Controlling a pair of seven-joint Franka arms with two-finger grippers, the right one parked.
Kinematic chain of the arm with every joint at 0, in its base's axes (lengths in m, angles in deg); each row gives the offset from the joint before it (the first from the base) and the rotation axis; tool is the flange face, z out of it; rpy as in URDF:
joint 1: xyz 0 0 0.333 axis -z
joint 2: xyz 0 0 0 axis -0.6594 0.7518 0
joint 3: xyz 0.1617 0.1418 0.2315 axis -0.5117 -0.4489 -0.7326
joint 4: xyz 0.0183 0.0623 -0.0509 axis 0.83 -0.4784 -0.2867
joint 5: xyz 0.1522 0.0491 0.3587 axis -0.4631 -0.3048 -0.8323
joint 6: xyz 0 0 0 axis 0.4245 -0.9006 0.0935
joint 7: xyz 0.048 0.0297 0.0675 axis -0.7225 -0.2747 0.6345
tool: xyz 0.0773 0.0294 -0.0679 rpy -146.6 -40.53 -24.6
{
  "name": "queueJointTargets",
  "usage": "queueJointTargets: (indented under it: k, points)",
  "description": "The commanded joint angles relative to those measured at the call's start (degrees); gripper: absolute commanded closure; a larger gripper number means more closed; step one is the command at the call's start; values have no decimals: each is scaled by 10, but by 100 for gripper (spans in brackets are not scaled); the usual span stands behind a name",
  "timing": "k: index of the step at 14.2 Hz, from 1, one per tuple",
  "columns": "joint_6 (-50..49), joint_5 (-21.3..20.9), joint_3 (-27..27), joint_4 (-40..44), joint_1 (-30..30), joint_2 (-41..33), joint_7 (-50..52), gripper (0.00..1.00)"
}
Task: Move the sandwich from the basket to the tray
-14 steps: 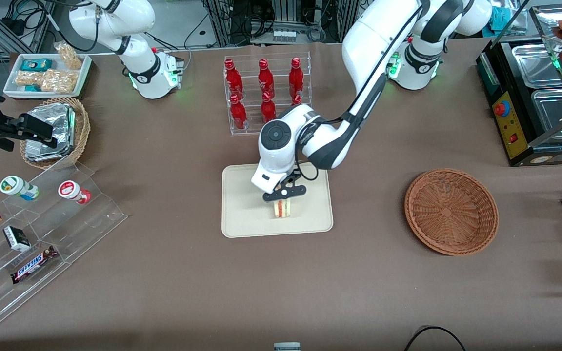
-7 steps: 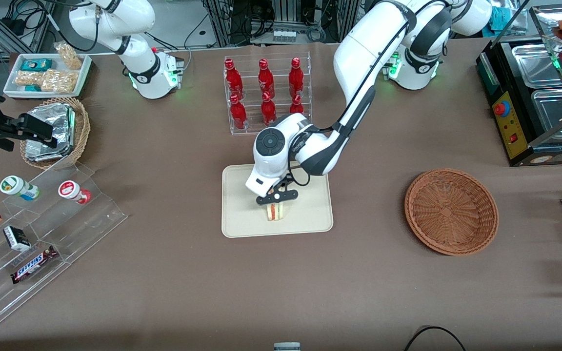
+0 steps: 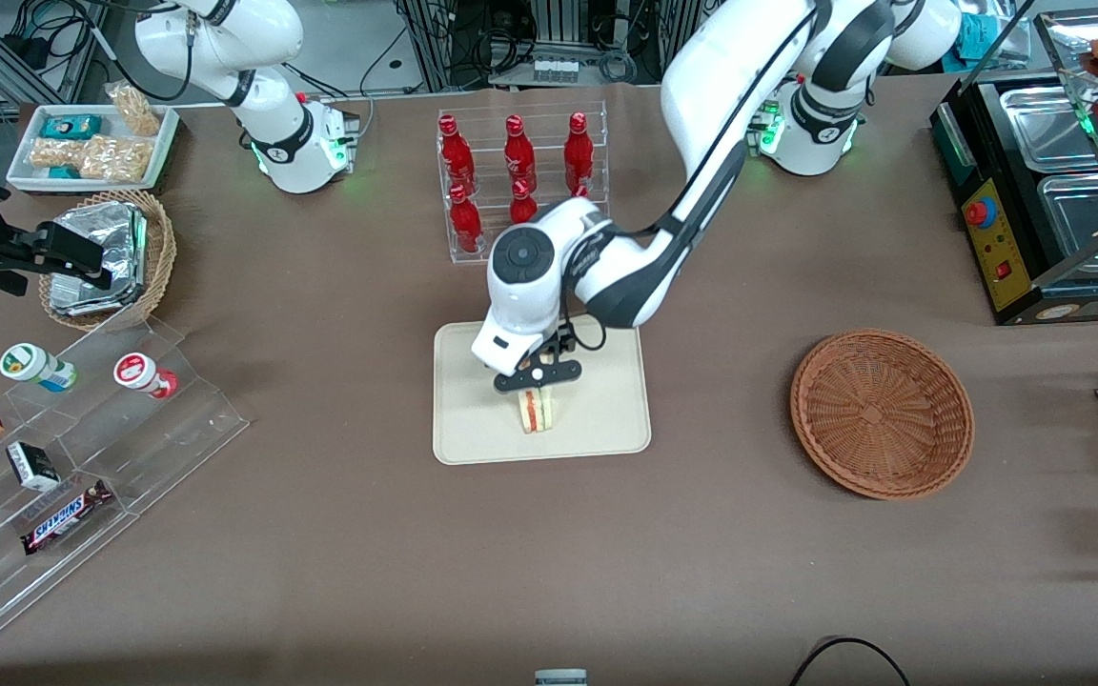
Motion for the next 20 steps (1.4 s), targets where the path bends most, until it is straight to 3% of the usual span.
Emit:
queueJointTargets:
  k: [1, 6, 11, 16, 20]
  points:
    - [-43, -25, -6, -62, -1, -85, -22, 0]
    - [-60, -29, -11, -199, -75, -200, -60, 0]
    - [-60, -25, -11, -318, -186, -305, -236, 0]
    - [-136, -18, -11, -343, -287, -376, -402, 0]
    - [-201, 10, -11, -330, -352, -421, -516, 0]
